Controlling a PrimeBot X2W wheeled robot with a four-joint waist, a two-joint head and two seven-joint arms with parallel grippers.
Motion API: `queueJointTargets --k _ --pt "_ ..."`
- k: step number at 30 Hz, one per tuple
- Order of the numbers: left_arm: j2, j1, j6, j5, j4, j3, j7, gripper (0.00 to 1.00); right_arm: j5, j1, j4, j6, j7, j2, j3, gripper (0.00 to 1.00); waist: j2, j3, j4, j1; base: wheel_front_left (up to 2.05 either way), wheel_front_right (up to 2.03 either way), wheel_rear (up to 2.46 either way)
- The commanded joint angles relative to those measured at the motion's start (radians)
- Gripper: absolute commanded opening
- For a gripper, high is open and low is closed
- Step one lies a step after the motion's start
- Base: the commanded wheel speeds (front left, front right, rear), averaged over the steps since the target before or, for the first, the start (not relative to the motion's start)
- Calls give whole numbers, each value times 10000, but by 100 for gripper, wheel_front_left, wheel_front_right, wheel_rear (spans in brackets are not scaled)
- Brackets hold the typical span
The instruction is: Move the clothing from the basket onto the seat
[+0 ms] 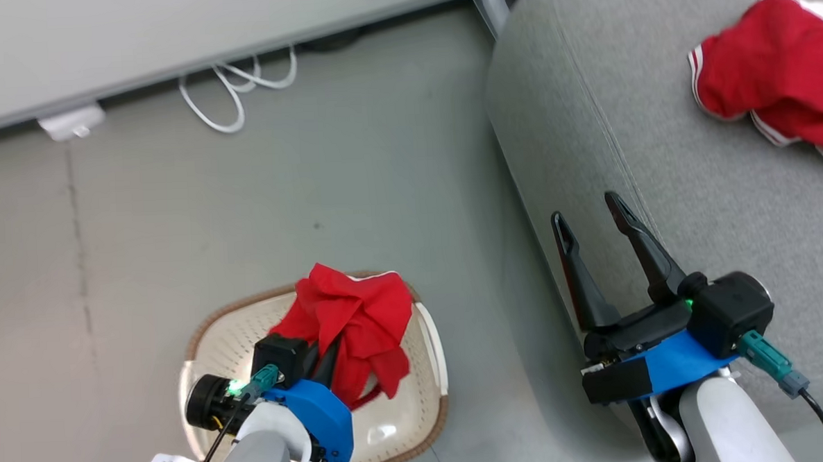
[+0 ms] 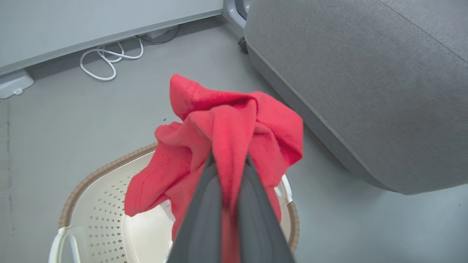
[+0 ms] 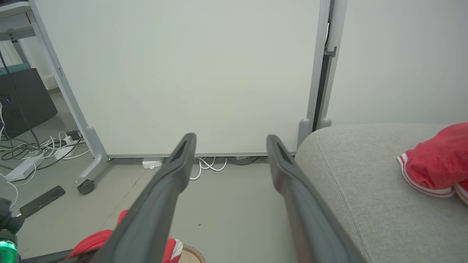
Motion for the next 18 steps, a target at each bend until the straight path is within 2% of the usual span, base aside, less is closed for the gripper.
queueJointTargets --k 1,10,18 --pt "3 124 -19 -125 -249 -93 -48 0 28 237 31 5 29 -8 -33 100 0 -850 558 2 0 0 0" --pt "191 272 -21 -462 -1632 -599 -49 0 -17 1003 86 5 341 -8 -161 100 0 -2001 1021 2 0 0 0" --pt "306 -233 -23 -766 -2372 -1176 27 0 69 1424 65 5 546 -8 -242 100 0 -2434 1402 2 0 0 0"
